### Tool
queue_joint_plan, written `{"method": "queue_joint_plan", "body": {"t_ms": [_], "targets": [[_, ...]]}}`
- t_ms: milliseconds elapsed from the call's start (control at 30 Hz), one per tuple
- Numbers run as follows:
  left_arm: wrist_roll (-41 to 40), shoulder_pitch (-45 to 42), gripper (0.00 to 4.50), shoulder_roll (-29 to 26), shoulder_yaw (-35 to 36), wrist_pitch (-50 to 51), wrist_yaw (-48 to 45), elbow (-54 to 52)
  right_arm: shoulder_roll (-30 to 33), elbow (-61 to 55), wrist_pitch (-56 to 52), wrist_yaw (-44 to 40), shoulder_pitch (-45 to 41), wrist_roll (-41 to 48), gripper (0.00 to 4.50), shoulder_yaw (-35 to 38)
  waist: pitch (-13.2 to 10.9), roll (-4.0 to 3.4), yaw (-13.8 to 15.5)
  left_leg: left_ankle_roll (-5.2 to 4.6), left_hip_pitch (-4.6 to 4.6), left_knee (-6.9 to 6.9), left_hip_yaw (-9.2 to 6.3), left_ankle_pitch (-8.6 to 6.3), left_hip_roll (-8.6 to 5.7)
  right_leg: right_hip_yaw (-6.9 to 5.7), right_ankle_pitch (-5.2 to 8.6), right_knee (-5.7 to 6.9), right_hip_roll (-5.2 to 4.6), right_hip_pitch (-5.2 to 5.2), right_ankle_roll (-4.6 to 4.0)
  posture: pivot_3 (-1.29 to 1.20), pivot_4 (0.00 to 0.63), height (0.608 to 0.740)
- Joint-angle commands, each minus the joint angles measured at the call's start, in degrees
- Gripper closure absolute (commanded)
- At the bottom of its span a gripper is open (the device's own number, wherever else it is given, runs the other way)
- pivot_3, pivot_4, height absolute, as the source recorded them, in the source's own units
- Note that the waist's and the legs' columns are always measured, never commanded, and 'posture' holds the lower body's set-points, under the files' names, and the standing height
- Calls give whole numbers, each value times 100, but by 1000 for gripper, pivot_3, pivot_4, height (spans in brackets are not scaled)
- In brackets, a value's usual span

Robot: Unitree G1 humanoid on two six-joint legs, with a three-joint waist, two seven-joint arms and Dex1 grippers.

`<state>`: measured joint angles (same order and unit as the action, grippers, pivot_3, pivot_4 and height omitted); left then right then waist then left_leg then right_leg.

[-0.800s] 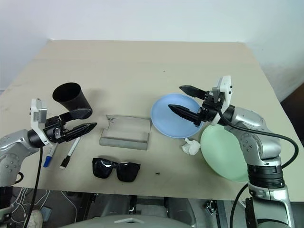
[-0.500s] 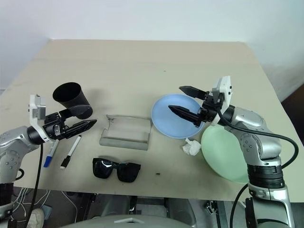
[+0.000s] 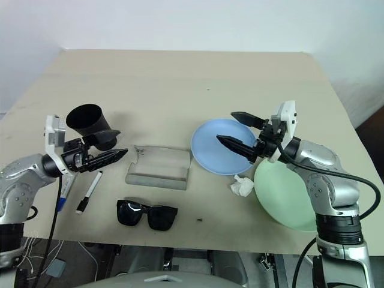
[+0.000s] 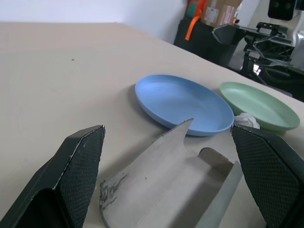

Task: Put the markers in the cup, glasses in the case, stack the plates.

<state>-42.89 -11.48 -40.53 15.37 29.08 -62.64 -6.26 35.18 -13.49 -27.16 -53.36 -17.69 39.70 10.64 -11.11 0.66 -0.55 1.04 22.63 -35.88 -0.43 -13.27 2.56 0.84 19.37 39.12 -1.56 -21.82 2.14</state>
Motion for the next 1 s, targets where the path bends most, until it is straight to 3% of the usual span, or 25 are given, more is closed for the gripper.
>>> {"method": "queue_joint_plan", "body": {"t_ms": [33, 167, 200, 367, 567, 700, 1000], "targets": [[63, -134, 55, 22, -37, -132, -69, 16, 17, -298, -1, 125, 42, 82, 0, 130, 3, 6, -14, 0, 4, 5, 37, 0, 5, 39, -10, 2, 8, -25, 8, 0, 150, 737], [121, -190, 55, 35, -92, -173, -94, 76, -5, -363, 41, 181, 87, 97, 0, 128, 5, 40, -43, 23, 21, 5, 394, -14, 124, 332, -88, 20, 107, -204, 34, 0, 150, 735], [131, -201, 55, 32, -94, -180, -108, 94, -1, -365, 38, 186, 86, 107, 0, 132, 1, 47, -126, 22, 32, 3, 413, -15, 121, 359, -104, 19, 111, -216, 61, 0, 150, 735], [188, -301, 55, 25, -97, -206, -153, 195, 14, -300, 55, 158, 0, 93, 0, 91, -3, 55, -237, 22, 74, -40, 413, -14, 97, 358, -154, -15, 99, -220, 149, 0, 150, 735], [222, -307, 55, -18, -23, -213, -178, 240, 94, -334, -241, 253, -148, 256, 0, 144, -7, 62, -210, 22, 88, -90, 414, -14, 91, 362, -167, -17, 92, -212, 154, 0, 150, 735], [160, -216, 55, -51, 67, -153, -152, 124, 489, -326, -638, 264, -176, 185, 0, 120, -8, 63, -201, 22, 90, -108, 414, -14, 92, 363, -169, -17, 87, -203, 150, 0, 150, 735], [71, 188, 55, -34, 200, -130, -101, -63, 1476, -151, -1782, 415, 27, 560, 0, 809, -9, 69, -201, 22, 91, -110, 411, -15, 93, 366, -170, -22, 80, -201, 146, 0, 150, 735]]}}
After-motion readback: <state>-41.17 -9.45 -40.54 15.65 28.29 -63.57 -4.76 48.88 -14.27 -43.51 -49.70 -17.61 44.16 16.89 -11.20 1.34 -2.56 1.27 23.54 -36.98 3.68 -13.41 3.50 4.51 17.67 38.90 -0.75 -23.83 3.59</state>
